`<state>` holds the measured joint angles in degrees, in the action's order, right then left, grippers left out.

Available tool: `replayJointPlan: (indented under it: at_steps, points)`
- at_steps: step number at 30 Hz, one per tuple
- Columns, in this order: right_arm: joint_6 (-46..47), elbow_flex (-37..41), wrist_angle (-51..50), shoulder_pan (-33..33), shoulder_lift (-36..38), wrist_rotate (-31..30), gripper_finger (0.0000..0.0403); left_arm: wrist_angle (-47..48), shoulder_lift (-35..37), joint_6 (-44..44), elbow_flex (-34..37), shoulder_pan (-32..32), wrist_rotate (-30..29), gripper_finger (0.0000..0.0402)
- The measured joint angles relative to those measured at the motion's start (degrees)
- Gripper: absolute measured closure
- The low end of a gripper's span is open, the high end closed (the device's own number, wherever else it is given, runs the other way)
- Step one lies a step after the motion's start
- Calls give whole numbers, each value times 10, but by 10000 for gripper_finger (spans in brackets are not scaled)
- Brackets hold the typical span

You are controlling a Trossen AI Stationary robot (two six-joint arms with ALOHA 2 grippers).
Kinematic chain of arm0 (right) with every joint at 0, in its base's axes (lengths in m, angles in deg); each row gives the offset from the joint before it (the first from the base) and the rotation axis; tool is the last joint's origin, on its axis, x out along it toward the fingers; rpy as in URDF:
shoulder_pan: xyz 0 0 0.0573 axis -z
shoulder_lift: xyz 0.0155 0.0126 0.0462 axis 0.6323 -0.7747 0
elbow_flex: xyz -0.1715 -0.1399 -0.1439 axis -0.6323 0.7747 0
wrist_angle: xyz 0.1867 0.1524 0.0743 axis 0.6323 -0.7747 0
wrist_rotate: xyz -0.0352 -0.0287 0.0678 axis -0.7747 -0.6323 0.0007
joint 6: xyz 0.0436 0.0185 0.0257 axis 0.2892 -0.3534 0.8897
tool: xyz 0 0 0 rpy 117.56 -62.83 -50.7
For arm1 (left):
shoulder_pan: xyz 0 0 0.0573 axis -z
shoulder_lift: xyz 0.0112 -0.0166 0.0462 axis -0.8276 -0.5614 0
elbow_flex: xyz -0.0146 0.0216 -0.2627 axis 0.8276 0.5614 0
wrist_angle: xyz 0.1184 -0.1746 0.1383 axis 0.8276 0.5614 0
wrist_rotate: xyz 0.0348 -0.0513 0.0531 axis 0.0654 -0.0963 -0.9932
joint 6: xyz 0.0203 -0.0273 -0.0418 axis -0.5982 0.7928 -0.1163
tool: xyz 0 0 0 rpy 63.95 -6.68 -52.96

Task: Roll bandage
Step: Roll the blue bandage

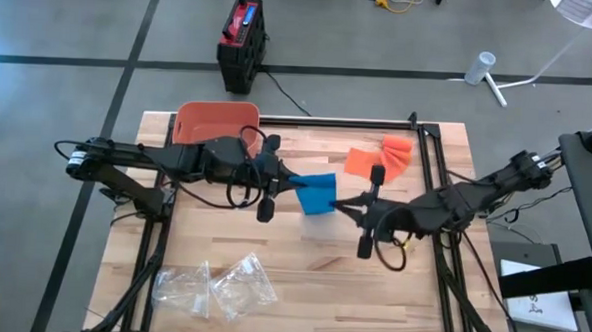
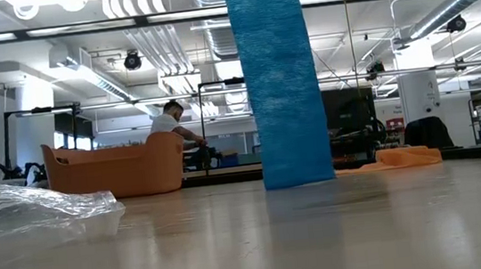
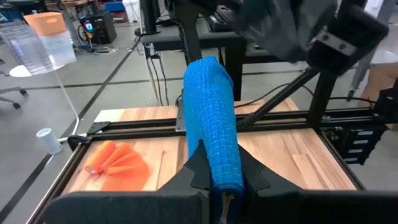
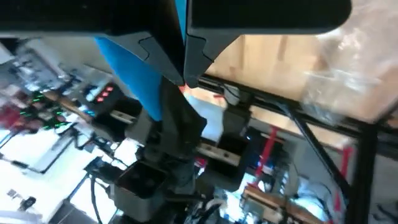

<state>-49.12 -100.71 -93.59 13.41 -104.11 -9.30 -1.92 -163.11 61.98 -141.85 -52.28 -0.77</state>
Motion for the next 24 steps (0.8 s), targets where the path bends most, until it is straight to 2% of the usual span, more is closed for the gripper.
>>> replayJointPlan:
  at_steps: [7,15,20,24]
  points:
    - [-30,1,6,23,-34,-157,400,-9,-3,3,0,13,6,391]
    - [-42,-4,0,34,-30,-163,400,-3,-3,-5,7,22,8,391]
    - [-36,-9,2,38,-18,-176,400,8,-2,-11,17,28,46,391]
    - [-18,-8,-9,19,-4,-149,398,7,4,-20,17,28,33,391]
